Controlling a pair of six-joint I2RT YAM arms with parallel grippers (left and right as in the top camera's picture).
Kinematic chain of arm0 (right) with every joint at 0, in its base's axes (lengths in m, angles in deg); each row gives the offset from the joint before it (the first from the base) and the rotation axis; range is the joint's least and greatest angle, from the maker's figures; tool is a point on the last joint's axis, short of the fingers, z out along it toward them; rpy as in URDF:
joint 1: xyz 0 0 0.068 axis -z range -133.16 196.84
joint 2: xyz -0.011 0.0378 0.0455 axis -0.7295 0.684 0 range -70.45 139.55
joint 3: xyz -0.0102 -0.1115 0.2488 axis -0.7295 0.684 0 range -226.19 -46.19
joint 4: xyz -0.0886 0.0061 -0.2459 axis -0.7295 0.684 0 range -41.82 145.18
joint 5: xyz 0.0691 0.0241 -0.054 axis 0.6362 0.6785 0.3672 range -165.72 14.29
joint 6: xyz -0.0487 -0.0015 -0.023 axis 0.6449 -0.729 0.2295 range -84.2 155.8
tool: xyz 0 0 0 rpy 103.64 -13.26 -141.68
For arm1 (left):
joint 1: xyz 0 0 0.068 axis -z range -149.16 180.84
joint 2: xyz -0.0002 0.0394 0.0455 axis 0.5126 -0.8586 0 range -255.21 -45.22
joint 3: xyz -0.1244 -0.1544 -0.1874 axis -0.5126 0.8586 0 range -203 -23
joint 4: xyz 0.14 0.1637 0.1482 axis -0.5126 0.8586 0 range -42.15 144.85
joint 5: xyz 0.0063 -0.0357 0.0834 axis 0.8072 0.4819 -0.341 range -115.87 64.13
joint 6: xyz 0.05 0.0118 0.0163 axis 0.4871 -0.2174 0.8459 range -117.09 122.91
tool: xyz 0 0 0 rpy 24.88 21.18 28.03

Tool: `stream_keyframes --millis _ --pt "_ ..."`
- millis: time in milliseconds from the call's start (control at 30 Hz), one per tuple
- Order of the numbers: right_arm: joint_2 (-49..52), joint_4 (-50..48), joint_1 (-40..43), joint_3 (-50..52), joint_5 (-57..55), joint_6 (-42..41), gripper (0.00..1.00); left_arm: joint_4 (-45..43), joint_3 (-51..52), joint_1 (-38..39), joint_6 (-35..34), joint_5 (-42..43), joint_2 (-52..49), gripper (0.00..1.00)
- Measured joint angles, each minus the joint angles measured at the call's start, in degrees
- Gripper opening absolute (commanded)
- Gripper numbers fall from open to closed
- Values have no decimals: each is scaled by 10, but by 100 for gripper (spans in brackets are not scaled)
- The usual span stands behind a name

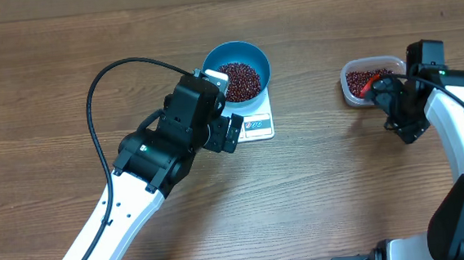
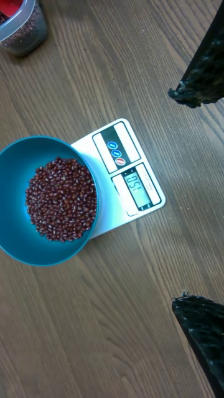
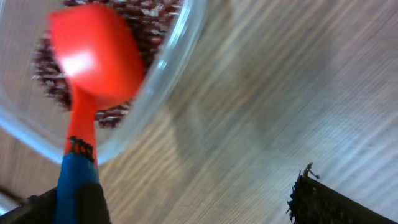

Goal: Scoop item into bowl and weigh 150g on scale
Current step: 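Lower the red scoop into the bean tub with the right gripper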

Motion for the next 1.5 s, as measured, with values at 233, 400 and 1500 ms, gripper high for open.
stream_keyframes --millis 233,400,1500 --pt "0 10 15 0 -13 24 100 0 0 0 0 0 0 99" --pt "0 10 16 0 -14 36 100 0 0 0 0 0 0 100" --pt "0 -7 16 -5 -7 412 100 0 0 0 0 0 0 100"
